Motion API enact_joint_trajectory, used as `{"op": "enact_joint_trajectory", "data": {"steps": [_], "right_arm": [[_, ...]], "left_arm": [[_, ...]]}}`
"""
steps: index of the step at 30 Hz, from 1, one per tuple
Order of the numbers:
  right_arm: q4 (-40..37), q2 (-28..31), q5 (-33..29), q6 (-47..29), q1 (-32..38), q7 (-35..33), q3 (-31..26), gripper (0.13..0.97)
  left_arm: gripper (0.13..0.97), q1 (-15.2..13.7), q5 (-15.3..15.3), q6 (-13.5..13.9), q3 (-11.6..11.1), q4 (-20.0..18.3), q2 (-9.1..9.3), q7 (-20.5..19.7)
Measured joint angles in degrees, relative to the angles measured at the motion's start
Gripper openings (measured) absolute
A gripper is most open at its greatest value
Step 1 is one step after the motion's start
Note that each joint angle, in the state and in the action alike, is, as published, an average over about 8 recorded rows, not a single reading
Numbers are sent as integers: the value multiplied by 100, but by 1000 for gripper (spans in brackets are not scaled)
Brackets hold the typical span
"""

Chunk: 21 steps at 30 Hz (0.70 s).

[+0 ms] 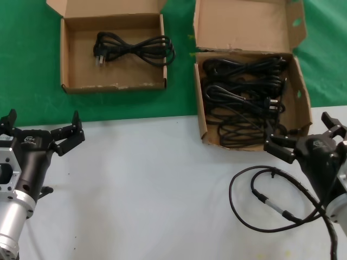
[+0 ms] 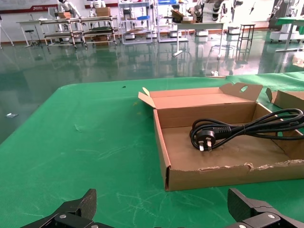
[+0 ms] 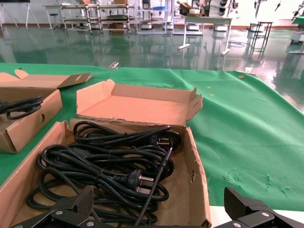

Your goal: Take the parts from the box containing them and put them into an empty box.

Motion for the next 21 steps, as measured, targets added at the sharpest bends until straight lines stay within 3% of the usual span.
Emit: {"op": "enact_joint_trajectory", "data": {"steps": [21], "right_arm": [[0, 0, 0, 0, 0, 0, 0, 966]], "left_arm": [[966, 0, 0, 0, 0, 0, 0, 0]]}}
